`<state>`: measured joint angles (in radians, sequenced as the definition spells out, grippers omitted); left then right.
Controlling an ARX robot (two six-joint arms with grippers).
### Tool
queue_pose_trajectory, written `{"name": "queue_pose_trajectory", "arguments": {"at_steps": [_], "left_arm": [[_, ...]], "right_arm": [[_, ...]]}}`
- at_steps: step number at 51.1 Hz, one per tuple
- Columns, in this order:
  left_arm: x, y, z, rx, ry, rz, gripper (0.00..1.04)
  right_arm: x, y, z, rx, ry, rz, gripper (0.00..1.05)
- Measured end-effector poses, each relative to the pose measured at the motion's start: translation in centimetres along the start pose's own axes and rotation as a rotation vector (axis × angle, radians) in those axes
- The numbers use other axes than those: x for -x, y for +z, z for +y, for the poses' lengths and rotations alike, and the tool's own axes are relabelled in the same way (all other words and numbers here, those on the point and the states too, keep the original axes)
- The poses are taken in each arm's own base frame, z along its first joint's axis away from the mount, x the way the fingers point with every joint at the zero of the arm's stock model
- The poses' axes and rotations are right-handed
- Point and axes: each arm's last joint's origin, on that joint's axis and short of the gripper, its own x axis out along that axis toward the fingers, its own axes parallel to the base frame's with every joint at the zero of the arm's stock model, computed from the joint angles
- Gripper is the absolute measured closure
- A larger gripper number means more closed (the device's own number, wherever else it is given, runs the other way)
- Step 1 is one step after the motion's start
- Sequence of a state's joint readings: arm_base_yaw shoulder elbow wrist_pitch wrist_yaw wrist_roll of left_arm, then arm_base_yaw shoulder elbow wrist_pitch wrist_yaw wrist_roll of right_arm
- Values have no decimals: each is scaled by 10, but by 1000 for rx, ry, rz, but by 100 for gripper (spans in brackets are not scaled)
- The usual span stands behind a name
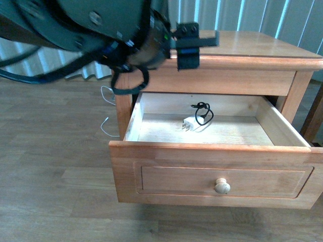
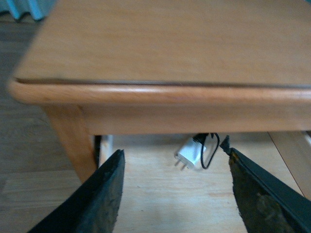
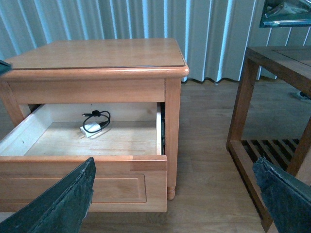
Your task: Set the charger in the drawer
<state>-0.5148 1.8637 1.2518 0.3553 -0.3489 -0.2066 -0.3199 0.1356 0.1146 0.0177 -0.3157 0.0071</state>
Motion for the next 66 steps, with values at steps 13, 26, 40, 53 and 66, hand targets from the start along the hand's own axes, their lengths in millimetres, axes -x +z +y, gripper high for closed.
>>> {"name": "queue_pose_trajectory", "arguments": {"at_steps": [13, 26, 40, 53, 66], "left_arm": [[73, 32, 57, 28, 88, -106, 6], [163, 33, 110, 63, 167, -188, 6], [246, -2, 151, 90, 276, -213, 6], [290, -50, 168, 108, 338, -208, 6], [294, -55, 170, 123, 348, -226, 6]], "right_arm": [[0, 0, 0, 0, 0, 0, 8], [0, 0, 0, 0, 0, 0, 8], [0, 0, 0, 0, 0, 0, 8], [0, 0, 0, 0, 0, 0, 8], [0, 0, 0, 0, 0, 0, 8]]}}
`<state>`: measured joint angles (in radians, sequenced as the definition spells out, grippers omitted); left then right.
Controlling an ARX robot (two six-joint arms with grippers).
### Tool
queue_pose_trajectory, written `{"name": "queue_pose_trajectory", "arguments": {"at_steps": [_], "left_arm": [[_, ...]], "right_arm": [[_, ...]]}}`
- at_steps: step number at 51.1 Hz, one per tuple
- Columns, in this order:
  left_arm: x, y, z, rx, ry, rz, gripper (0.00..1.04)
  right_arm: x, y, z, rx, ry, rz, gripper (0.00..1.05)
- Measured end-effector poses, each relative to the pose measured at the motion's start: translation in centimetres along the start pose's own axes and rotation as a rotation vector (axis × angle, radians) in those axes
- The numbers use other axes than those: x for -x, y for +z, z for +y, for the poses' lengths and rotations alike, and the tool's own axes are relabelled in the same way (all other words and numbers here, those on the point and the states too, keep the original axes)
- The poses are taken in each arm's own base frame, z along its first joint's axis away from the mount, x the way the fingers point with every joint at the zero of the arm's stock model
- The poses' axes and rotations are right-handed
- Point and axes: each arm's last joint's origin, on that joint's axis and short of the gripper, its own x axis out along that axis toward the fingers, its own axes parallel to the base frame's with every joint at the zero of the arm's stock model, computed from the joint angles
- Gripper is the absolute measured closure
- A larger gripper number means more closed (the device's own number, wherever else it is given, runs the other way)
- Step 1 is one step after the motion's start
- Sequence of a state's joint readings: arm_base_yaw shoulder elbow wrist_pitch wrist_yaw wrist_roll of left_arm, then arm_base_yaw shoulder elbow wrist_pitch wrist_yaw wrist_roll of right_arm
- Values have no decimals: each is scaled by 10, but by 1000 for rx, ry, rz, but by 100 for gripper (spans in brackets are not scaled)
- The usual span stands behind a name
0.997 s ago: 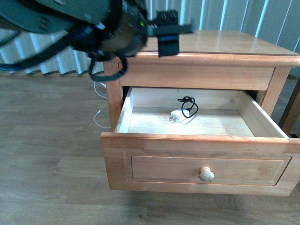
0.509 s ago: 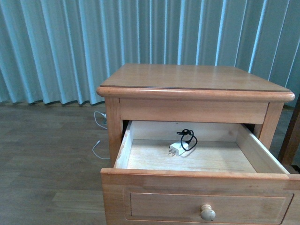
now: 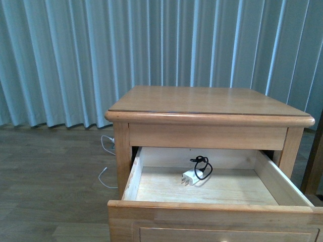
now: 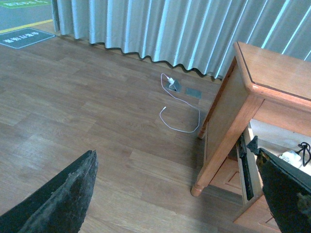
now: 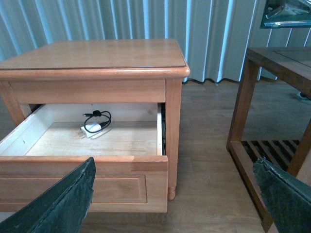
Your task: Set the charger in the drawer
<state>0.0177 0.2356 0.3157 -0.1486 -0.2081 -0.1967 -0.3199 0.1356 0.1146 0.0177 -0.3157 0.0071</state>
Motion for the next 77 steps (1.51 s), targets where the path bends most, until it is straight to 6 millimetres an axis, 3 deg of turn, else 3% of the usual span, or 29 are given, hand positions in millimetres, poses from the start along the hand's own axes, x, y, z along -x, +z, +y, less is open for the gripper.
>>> {"name": "queue_pose_trajectory", "arguments": {"at_steps": [7, 14, 21, 33, 67, 77], "left_arm": [[0, 0, -1, -9, -20, -1, 7], [2, -13, -5, -123, -233, -41, 31], [0, -30, -2, -167, -230, -34, 60], [-1, -44, 1, -177, -231, -39, 101], [-2, -72, 6, -182, -231, -44, 101], [-2, -71, 6, -181, -232, -49, 101]], "right_arm": [[0, 0, 0, 0, 0, 0, 8], [0, 0, 0, 0, 0, 0, 8], [0, 0, 0, 0, 0, 0, 8], [0, 0, 0, 0, 0, 0, 8], [0, 0, 0, 0, 0, 0, 8], [0, 0, 0, 0, 0, 0, 8]]}}
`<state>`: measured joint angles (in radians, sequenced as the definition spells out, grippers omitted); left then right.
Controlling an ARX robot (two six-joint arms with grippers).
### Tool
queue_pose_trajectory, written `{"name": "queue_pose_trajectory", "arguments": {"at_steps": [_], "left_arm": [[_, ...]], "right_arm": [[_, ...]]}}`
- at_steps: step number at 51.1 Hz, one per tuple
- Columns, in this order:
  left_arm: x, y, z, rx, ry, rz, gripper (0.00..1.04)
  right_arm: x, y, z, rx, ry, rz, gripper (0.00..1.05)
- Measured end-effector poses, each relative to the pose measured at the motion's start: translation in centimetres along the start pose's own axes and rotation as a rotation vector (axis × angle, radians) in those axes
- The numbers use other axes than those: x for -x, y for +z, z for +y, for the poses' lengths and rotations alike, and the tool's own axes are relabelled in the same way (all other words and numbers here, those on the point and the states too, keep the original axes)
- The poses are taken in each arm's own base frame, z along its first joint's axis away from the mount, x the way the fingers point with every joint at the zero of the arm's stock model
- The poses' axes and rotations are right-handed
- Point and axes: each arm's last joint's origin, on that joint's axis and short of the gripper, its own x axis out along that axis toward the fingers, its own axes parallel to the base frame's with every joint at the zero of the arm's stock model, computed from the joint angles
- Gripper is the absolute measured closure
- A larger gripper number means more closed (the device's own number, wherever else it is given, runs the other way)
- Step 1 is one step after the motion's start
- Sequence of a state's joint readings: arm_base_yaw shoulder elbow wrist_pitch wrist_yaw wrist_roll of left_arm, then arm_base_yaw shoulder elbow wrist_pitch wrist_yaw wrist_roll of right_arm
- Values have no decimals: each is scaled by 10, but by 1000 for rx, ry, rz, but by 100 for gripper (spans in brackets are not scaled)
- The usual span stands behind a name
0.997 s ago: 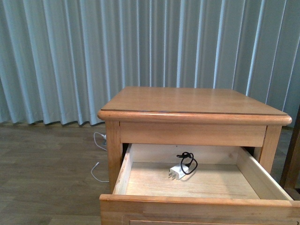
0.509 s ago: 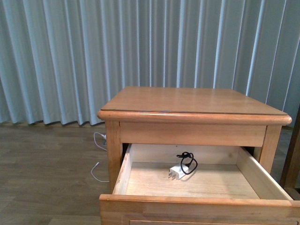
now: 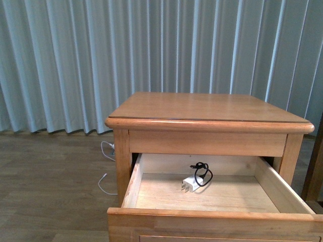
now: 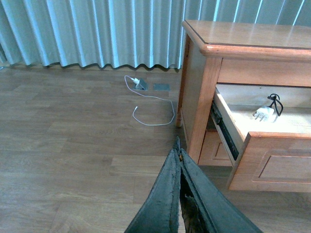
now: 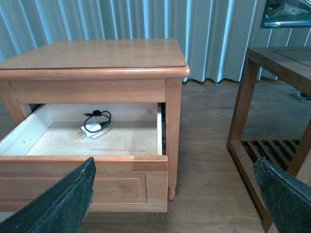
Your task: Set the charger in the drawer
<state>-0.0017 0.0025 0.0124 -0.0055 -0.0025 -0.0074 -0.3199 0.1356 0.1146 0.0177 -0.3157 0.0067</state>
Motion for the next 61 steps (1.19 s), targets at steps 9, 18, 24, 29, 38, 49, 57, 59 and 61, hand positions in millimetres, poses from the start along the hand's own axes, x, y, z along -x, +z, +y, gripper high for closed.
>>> {"name": "queue_pose_trajectory", "arguments": {"at_steps": [9, 18, 24, 29, 38, 49, 57, 59, 61], "left_arm": [[0, 0, 0, 0, 0, 0, 85], [0, 0, 0, 0, 0, 0, 51], [0, 0, 0, 0, 0, 0, 30], [0, 0, 0, 0, 0, 0, 13], [0, 0, 0, -2, 0, 0, 6], [0, 0, 0, -2, 0, 0, 6], [0, 0, 0, -2, 0, 0, 6], [0, 0, 0, -2, 0, 0, 6], [0, 0, 0, -2, 0, 0, 6]], "right_arm": [[0, 0, 0, 4, -5, -2, 8], [-5, 1, 3, 177, -69, 121, 8], [-17, 0, 10, 179, -1, 296, 8], [-31, -4, 19, 190, 60, 400, 8], [-65, -13, 43, 194, 174, 526, 8], [-108, -30, 68, 175, 202, 624, 8], [-135, -44, 87, 159, 204, 667, 8], [-140, -46, 90, 151, 200, 675, 8], [-147, -50, 95, 148, 187, 683, 8]]}}
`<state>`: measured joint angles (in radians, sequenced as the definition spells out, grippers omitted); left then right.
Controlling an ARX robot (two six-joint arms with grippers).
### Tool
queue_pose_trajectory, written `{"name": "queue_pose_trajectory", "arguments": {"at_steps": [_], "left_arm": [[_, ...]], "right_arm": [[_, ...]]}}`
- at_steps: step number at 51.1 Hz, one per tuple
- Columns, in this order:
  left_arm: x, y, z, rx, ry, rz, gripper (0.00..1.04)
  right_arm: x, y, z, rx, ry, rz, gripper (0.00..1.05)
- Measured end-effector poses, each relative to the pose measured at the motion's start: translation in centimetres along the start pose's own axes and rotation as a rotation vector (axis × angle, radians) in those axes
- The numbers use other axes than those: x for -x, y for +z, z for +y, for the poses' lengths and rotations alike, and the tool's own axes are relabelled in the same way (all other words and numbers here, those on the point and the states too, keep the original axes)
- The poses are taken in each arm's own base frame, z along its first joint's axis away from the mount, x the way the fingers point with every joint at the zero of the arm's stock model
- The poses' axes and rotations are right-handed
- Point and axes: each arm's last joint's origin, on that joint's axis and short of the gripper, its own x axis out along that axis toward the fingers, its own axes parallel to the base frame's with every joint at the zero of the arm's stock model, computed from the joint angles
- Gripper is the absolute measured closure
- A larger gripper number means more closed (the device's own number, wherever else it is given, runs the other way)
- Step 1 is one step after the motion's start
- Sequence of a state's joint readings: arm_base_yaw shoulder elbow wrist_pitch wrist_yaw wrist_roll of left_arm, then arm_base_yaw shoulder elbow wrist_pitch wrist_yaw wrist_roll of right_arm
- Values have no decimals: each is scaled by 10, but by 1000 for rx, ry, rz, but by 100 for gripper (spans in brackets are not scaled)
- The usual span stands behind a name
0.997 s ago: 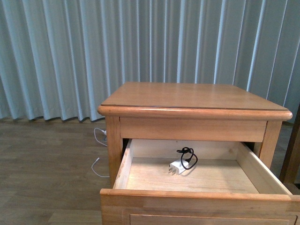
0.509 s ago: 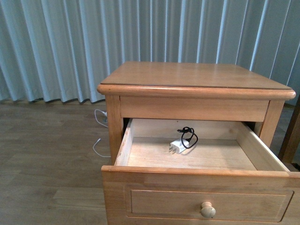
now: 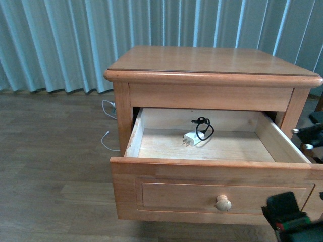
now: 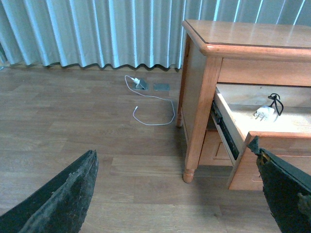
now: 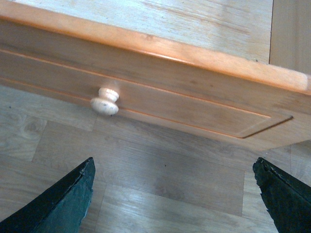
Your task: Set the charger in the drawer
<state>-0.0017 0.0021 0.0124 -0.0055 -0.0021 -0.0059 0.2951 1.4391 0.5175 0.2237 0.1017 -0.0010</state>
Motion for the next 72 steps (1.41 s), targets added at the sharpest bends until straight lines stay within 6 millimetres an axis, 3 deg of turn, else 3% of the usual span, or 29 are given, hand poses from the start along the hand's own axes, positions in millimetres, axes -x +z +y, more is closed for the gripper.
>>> {"name": "queue_pose_trajectory", "arguments": {"at_steps": [16, 32, 49, 72], "left_arm": [[0, 0, 0, 0, 0, 0, 6], [0, 0, 0, 0, 0, 0, 6], [0, 0, 0, 0, 0, 0, 6], [0, 0, 0, 0, 0, 0, 6]], "right_arm": [[-52, 17, 17, -90, -42, 32, 8], [-85, 37, 21, -193, -123, -19, 8], [-145, 75, 12, -282, -183, -100, 8], [-185, 118, 0, -392, -293, -253, 8]]}}
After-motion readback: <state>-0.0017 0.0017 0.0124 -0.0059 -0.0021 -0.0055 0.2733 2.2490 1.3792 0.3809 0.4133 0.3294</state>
